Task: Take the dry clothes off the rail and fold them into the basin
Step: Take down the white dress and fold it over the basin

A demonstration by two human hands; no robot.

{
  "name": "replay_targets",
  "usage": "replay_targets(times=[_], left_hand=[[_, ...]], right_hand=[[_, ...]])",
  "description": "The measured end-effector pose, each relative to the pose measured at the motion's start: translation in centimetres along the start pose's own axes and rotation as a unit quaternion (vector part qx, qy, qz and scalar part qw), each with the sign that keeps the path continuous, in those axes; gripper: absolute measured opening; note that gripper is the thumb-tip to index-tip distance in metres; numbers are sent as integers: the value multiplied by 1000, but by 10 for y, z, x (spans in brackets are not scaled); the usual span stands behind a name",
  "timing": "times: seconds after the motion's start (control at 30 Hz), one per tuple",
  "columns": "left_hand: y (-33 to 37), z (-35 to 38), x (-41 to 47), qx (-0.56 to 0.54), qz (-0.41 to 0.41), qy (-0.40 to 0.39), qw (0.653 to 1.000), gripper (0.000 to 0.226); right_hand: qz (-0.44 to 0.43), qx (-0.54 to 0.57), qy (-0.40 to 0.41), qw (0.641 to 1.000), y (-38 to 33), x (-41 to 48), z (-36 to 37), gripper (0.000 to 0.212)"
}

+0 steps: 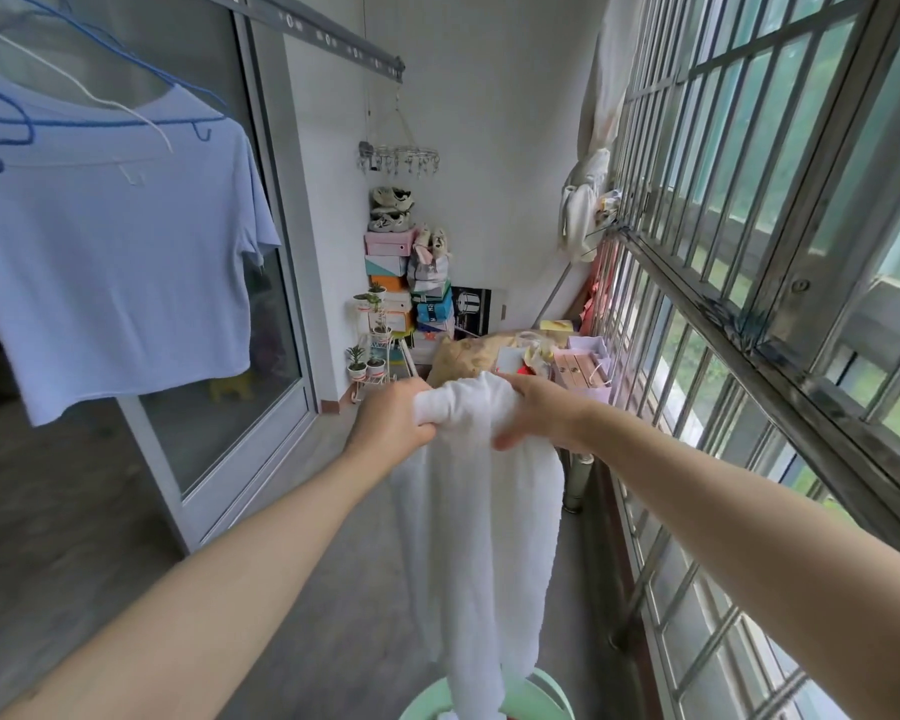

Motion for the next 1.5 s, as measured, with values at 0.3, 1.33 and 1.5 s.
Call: replay_targets(times=[0.3,1.33,1.5], left_hand=[[-9,9,3,-248,-69,-99,961,52],[-37,-2,-9,-562,-323,-103,755,49],[-49,32,-48,-613,-339,-205,684,81]], right_hand=[[-3,-38,174,984,37,8,-27,21],[121,455,-27,882,62,-11,71,26],[119,501,-8,857,55,-8,58,27]])
Point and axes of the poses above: each hand's wrist, its own x-axis towards the middle knuckle, its own z-axis out of the palm, y = z × x, the point moved 7 cm from there along x, towards the middle knuckle, and after that the axes turned 14 degrees about -x, right-handed, at the moved point
